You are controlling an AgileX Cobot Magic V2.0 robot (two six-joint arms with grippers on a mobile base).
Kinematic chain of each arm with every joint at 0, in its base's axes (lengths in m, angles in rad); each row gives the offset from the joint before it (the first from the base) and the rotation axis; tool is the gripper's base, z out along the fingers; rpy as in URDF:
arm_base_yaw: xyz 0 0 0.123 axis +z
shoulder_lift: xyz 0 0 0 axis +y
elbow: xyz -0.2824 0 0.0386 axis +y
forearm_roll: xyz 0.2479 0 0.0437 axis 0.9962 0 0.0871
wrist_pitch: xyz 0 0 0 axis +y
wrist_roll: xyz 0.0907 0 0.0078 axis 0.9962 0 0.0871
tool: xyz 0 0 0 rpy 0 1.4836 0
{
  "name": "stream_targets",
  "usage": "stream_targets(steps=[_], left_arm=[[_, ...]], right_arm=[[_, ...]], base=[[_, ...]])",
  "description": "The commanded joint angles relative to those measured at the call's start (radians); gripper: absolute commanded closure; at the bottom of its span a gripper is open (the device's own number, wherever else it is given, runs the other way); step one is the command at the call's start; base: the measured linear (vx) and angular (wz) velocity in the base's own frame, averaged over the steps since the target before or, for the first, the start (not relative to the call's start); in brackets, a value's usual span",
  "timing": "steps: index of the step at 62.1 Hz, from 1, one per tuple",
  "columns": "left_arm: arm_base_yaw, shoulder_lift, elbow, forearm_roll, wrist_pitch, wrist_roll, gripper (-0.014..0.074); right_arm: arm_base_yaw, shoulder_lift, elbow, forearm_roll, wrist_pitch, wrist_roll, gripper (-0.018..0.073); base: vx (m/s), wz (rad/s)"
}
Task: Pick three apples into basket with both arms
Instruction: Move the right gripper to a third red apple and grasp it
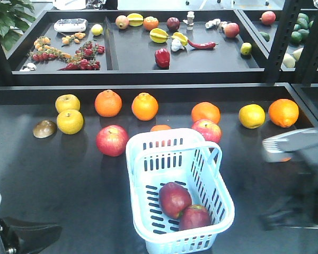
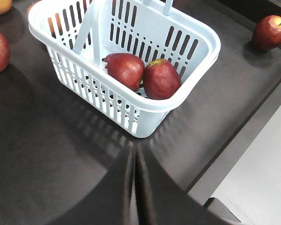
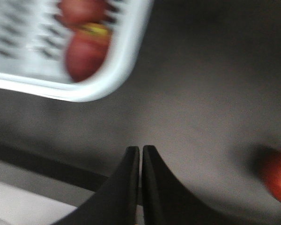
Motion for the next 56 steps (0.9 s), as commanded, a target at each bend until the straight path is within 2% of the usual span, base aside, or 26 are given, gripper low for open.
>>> stream_targets(steps=[1,4,8,16,20,23,30,40,49,56], left_arm=[[-0.003,0.004,-0.024,-0.031,-0.051,-0.008,0.0602],[-0.003,0.004,-0.024,-0.031,-0.056,-0.008,0.0602],[-0.003,0.004,-0.024,-0.031,-0.063,-0.008,0.0602],[-0.003,0.004,-0.024,-0.031,-0.065,-0.008,0.0602],[-0.003,0.004,-0.024,-0.031,-0.065,-0.008,0.0602],[-0.003,0.004,-0.024,-0.031,-0.065,-0.008,0.0602],[-0.003,0.004,-0.024,-0.032,-0.065,-0.008,0.0602],[-0.003,0.004,-0.024,-0.055,-0.064,-0.008,0.0602],[-0.003,0.004,-0.024,-0.057,-0.054,-0.008,0.0602],[-0.003,0.004,-0.024,-0.059,-0.041,-0.008,0.0602]], right_arm=[[-0.003,-0.075,-0.028,-0.258,0.067,0.186,0.0568],[-0.003,-0.096,-0.028,-0.334,0.106,0.261,0.0568],[-0.003,-0.114,-0.028,-0.390,0.141,0.310,0.0567],[-0.007,-0.119,-0.028,-0.426,0.181,0.340,0.0563],[-0.044,-0.119,-0.032,-0.435,0.184,0.354,0.0557],[-0.095,-0.119,-0.041,-0.424,0.176,0.341,0.0552],[-0.243,-0.102,-0.093,-0.356,0.178,0.213,0.0541],[-0.530,-0.032,-0.193,-0.139,0.178,-0.030,0.0491],[-0.757,0.071,-0.218,0.031,0.192,-0.191,0.0337],[-0.867,0.186,-0.218,0.118,0.201,-0.201,0.0147]], base=[[0.00,0.00],[0.00,0.00],[0.00,0.00],[0.00,0.00],[0.00,0.00],[0.00,0.00],[0.00,0.00],[0.00,0.00],[0.00,0.00],[0.00,0.00]])
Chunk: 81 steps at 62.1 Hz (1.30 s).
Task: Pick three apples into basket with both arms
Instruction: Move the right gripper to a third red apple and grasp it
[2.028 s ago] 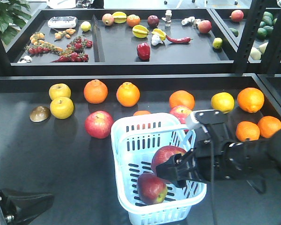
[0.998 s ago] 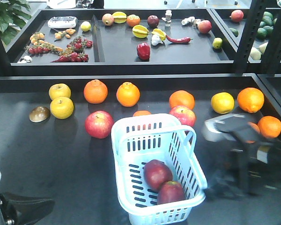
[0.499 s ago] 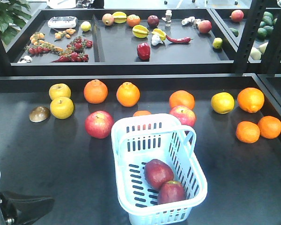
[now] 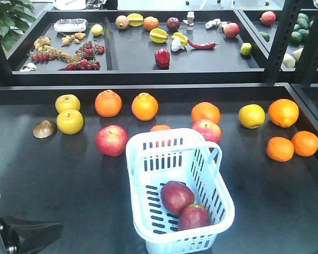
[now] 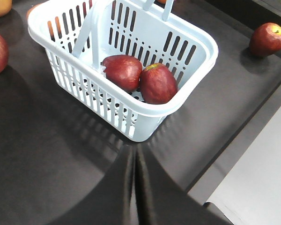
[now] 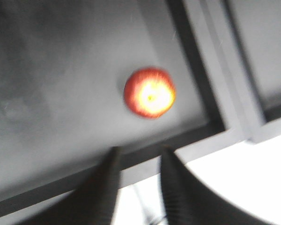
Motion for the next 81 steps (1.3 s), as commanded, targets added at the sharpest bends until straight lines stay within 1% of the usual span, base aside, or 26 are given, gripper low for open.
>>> stream_targets(steps=[1,4,11,17,26,43,62,72,81], left_arm=[[-0.003,0.004,-0.024,-0.035,-0.030,-0.008,0.0602],[-0.003,0.004,-0.024,-0.035,-0.025,-0.008,0.0602],[-0.003,0.004,-0.024,-0.037,-0.024,-0.008,0.0602],[-0.003,0.004,-0.024,-0.037,-0.026,-0.008,0.0602],[-0.003,0.004,-0.024,-0.037,-0.034,-0.008,0.0602],[-0.003,0.004,-0.024,-0.033,-0.039,-0.008,0.0602],[-0.003,0.004,-0.024,-0.033,-0.064,-0.008,0.0602],[-0.003,0.004,-0.024,-0.033,-0.065,-0.006,0.0602],[-0.003,0.004,-0.024,-0.033,-0.074,-0.006,0.0602]], right_arm=[[-0.088,0.078,-0.029,0.069,-0.009,-0.033,0.0120],[-0.106,0.126,-0.029,0.067,-0.001,-0.033,0.0018],[-0.109,0.203,-0.029,0.050,0.003,-0.033,-0.0120],[-0.109,0.250,-0.029,0.039,-0.020,-0.033,-0.0169],[-0.109,0.306,-0.029,0.014,-0.058,-0.033,-0.0159],[-0.109,0.424,-0.029,-0.043,-0.123,-0.027,-0.0111],[-0.109,0.556,-0.029,-0.039,-0.202,-0.027,-0.0090],[-0.109,0.614,-0.029,-0.069,-0.234,-0.030,-0.0085],[-0.109,0.661,-0.029,-0.059,-0.251,-0.030,-0.0081]], base=[[0.00,0.00],[0.00,0.00],[0.00,0.00],[0.00,0.00],[0.00,0.00],[0.00,0.00],[0.00,0.00],[0.00,0.00],[0.00,0.00]])
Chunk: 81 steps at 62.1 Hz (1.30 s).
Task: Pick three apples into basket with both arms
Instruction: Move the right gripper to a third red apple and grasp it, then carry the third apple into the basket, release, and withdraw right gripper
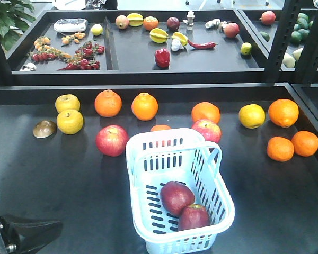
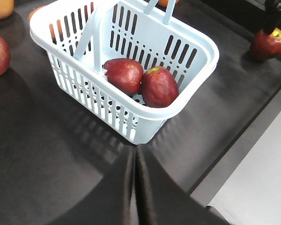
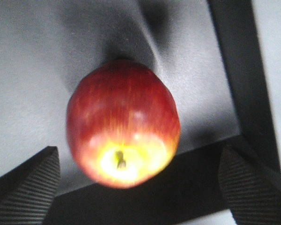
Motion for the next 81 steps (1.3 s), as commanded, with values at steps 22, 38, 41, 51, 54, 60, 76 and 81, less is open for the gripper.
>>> stream_targets(steps=[22,38,41,51,54,60,76,81], left_arm=[[-0.003,0.004,-0.024,-0.029,-0.074,-0.006,0.0602],[-0.003,0.004,-0.024,-0.029,-0.075,-0.006,0.0602],[-0.003,0.004,-0.024,-0.029,-0.075,-0.006,0.0602],[-0.003,0.004,-0.024,-0.029,-0.075,-0.006,0.0602],[-0.003,0.004,-0.024,-0.029,-0.075,-0.006,0.0602],[-0.003,0.004,-0.024,-0.029,-0.075,-0.008,0.0602],[-0.003,0.004,-0.024,-0.029,-0.074,-0.007,0.0602],[-0.003,0.004,-0.024,-0.029,-0.070,-0.007,0.0602]], right_arm=[[-0.008,0.070,-0.023,0.004,-0.003,-0.007,-0.0028],[-0.008,0.014,-0.023,0.108,0.009,-0.077,0.0253],[-0.008,-0.009,-0.023,0.158,0.011,-0.150,0.0316],[0.001,-0.124,-0.023,0.402,0.046,-0.340,0.0496],[0.016,-0.157,-0.023,0.475,0.073,-0.399,0.0528],[0.066,-0.232,-0.023,0.575,0.107,-0.499,0.0569],[0.296,-0.417,-0.023,0.729,0.119,-0.541,0.0565],[0.386,-0.464,-0.023,0.761,0.113,-0.541,0.0564]], base=[[0.00,0.00],[0.00,0.00],[0.00,0.00],[0.00,0.00],[0.00,0.00],[0.00,0.00],[0.00,0.00],[0.00,0.00]])
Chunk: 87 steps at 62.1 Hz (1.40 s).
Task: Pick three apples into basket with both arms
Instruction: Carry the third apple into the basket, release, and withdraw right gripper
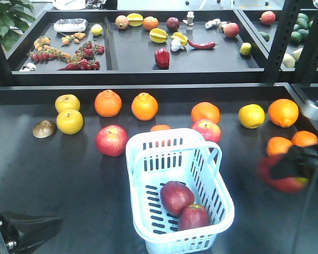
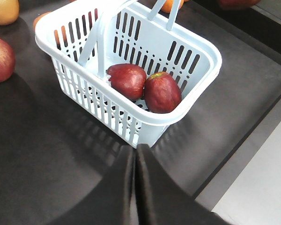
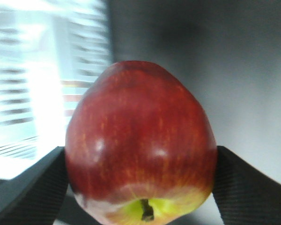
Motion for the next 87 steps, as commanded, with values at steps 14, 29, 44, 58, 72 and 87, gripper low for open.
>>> stream_targets(steps=[14,29,44,58,72,87], left_arm=[[-0.003,0.004,-0.024,-0.029,-0.045,-0.007,0.0602],[-0.003,0.004,-0.024,-0.029,-0.043,-0.007,0.0602],[-0.003,0.004,-0.024,-0.029,-0.041,-0.007,0.0602],[-0.003,0.004,-0.024,-0.029,-0.042,-0.008,0.0602],[-0.003,0.004,-0.024,-0.029,-0.037,-0.008,0.0602],[-0.003,0.004,-0.024,-0.029,-0.036,-0.009,0.0602]], right_arm=[[0.380,-0.109,-0.019,0.109,-0.115,0.023,0.0552],[0.524,-0.020,-0.019,0.107,-0.323,0.046,0.0424],[0.534,0.046,-0.019,0.144,-0.351,0.014,0.0006],[0.534,0.046,-0.019,0.159,-0.388,0.013,-0.0168],[0.534,0.032,-0.019,0.173,-0.347,0.018,-0.0039],[0.534,-0.083,-0.019,0.111,-0.260,0.013,0.0491]], base=[[0.00,0.00],[0.00,0.00],[0.00,0.00],[0.00,0.00],[0.00,0.00],[0.00,0.00]])
